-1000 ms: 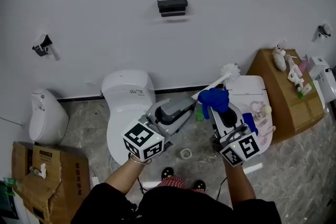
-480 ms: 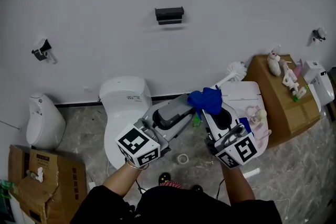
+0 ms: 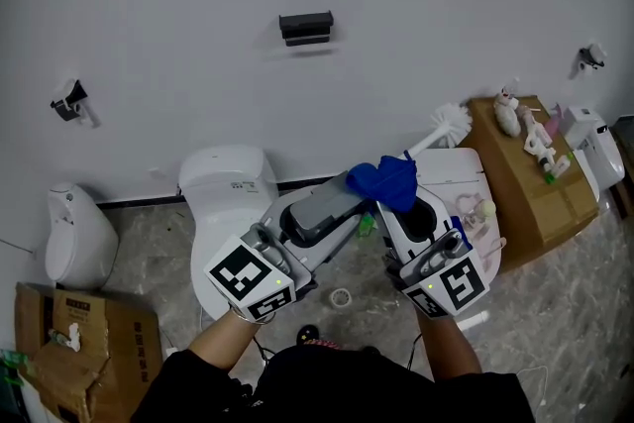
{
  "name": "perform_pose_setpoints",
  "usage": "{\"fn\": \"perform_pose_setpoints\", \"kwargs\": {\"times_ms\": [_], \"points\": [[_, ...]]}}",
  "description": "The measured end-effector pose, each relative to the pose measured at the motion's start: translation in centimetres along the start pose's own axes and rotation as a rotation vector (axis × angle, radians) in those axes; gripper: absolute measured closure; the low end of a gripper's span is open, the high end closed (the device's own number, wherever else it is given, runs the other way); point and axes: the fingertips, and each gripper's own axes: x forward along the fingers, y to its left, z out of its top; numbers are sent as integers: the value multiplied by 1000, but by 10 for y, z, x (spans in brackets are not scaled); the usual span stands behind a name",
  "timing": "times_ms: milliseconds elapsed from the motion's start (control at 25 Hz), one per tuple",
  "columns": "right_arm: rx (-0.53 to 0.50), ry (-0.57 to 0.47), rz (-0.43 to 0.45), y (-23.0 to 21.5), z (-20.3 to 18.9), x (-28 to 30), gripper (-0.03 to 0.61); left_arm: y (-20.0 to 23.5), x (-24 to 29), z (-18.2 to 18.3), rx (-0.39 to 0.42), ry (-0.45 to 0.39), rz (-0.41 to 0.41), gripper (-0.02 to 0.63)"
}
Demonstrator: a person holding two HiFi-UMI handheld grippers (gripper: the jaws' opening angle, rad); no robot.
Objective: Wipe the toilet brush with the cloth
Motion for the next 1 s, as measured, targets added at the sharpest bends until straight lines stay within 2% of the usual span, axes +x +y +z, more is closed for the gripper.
{"fn": "perform_pose_setpoints", "kwargs": {"times_ms": [280,1000], "points": [[-34,0,-15,-4,4,-7,505,-6,6,3,-11,-12,-21,436],[-44,5,-68,-26,4,-11,505,-7,10,5,-16,-10,-29,434]]}}
